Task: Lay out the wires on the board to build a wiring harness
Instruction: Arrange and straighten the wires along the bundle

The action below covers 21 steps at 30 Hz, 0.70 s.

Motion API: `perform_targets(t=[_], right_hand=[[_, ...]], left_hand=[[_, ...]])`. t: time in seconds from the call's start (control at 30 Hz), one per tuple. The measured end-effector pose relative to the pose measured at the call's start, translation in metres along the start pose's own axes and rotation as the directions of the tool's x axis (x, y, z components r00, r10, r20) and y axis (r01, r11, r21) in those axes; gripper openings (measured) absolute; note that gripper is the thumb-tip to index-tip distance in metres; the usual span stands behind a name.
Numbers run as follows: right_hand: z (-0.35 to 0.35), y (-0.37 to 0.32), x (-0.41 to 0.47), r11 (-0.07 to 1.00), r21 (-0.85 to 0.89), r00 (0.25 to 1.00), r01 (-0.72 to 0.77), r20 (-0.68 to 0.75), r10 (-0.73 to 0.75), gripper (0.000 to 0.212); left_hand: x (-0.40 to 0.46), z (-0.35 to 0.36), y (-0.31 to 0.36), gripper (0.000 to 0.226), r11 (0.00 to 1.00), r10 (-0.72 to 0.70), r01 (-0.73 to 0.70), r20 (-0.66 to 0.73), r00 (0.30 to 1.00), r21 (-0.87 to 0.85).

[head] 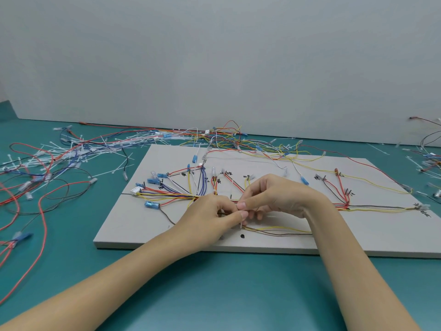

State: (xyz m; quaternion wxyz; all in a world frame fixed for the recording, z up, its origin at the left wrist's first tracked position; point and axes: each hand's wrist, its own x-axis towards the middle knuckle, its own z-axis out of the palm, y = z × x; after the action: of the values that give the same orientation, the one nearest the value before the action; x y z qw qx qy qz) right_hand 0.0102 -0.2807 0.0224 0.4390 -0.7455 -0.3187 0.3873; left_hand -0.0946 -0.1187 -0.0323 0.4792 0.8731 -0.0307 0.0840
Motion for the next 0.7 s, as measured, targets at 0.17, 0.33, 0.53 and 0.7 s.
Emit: perform_targets(t=[0.17, 0.33, 0.53, 0.7], right_hand=[[0.0008, 0.0004, 0.0005, 1.000, 0.005, 1.000, 0.006, -0.020, -0.006, 0.012], [-0.0014, 0.0001, -0.0015, 1.000, 0.007, 1.000, 0.019, -0.004, -0.019, 0.011], [-0.0020, 0.0005, -0.0007, 0.999, -0.001, 0.999, 0.037, -0.025, -0.037, 0.008], [-0.0007, 0.0018, 0.0015, 0.999, 0.009, 0.999, 0.049, -0.013, -0.049, 0.014]], left_hand=[[-0.0016, -0.0014, 0.0008, 0.019, 1.000, 0.006, -0.006, -0.003, 1.000, -0.014], [-0.0015, -0.0008, 0.0031, 0.019, 1.000, -0.005, 0.005, 0.010, 1.000, 0.006], [-0.0025, -0.0017, 0.0053, 0.018, 0.999, -0.012, 0.013, 0.007, 1.000, -0.031], [-0.0025, -0.0019, 0.0071, 0.022, 0.994, -0.021, 0.016, -0.038, 0.999, -0.110]])
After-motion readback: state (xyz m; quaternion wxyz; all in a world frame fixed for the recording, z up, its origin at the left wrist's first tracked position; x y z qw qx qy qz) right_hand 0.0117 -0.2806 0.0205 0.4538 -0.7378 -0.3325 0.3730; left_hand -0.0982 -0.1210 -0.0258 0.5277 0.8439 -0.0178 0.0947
